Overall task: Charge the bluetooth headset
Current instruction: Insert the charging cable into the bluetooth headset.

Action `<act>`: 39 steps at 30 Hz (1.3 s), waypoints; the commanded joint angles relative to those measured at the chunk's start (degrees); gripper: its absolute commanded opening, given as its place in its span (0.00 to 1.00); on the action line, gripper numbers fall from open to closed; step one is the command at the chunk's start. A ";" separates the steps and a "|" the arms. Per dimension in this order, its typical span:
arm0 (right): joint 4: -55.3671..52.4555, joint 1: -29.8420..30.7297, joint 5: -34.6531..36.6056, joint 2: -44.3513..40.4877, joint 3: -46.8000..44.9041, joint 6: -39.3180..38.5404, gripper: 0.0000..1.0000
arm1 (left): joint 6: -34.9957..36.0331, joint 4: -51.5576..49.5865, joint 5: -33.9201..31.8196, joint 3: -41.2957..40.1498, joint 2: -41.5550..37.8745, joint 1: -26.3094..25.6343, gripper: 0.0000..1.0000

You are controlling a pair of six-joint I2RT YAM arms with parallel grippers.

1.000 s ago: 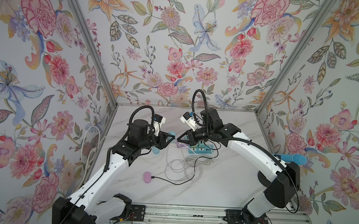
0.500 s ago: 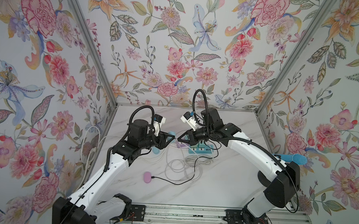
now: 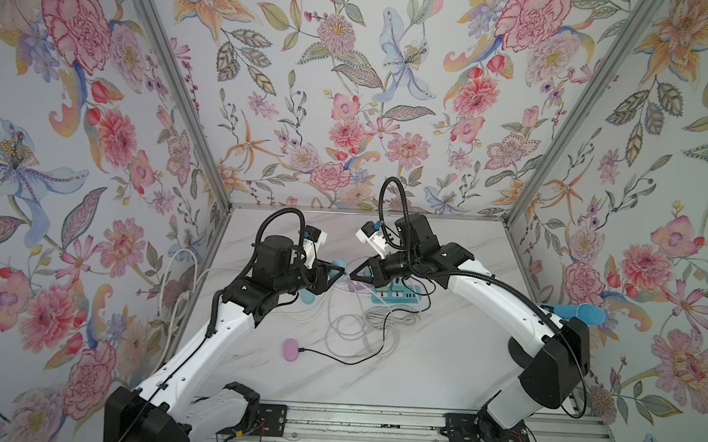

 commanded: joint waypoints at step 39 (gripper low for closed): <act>-2.46 1.27 1.29 5.62 4.35 -0.73 0.00 | 7.64 -8.42 0.13 5.93 2.52 -0.65 0.15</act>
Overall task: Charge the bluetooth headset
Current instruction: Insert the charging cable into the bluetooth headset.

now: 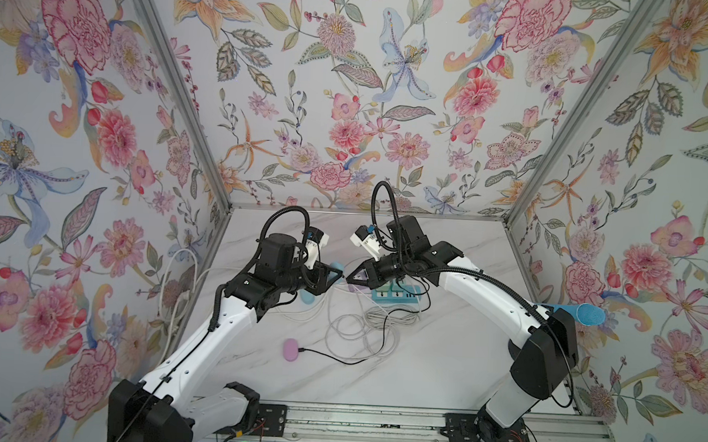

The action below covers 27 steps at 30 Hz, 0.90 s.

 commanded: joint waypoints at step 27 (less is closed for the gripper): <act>-0.54 -0.27 4.35 5.18 7.99 -2.90 0.00 | 2.59 -0.05 5.90 2.58 1.48 -9.56 0.10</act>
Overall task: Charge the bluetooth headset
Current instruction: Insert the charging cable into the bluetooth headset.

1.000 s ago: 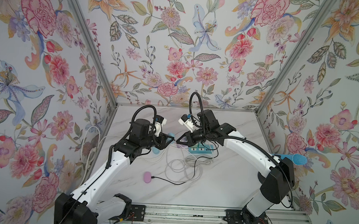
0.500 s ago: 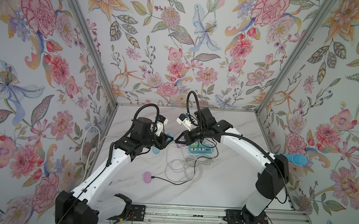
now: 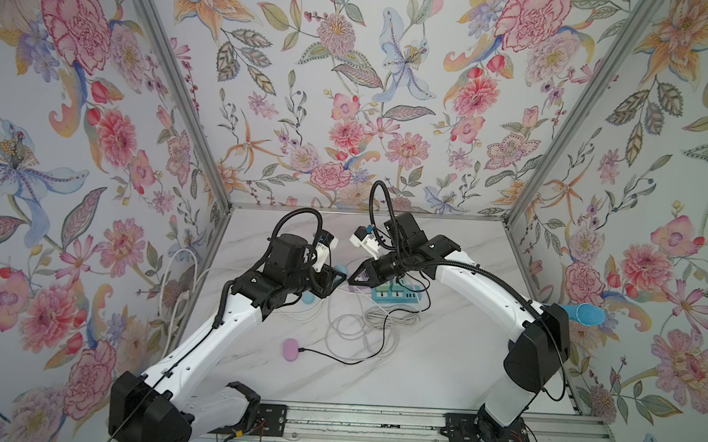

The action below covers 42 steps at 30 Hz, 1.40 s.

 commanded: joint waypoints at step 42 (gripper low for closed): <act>25.43 -0.42 6.96 -17.56 -21.93 5.64 0.43 | -10.87 10.74 2.44 -6.97 -3.86 1.49 0.11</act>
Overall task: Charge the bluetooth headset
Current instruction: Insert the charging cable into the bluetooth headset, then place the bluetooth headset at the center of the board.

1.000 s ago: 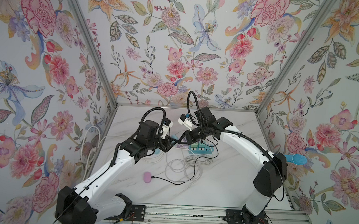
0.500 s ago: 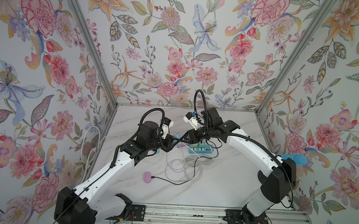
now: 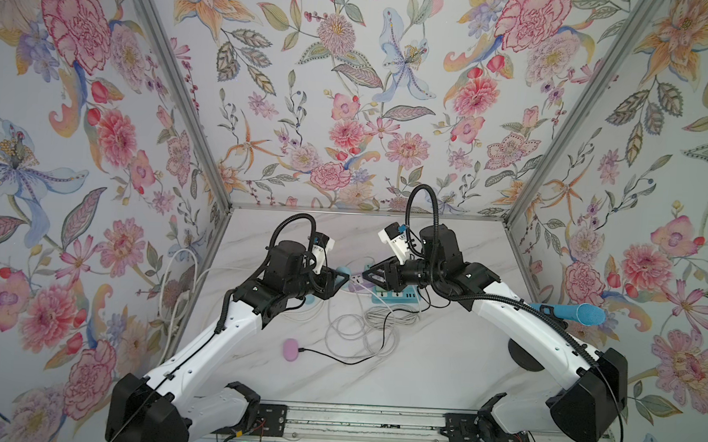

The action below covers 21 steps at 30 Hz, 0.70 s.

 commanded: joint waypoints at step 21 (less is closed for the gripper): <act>5.65 2.92 -2.83 5.52 -0.51 3.72 0.26 | -0.63 0.45 -0.57 -0.78 -3.13 0.77 0.12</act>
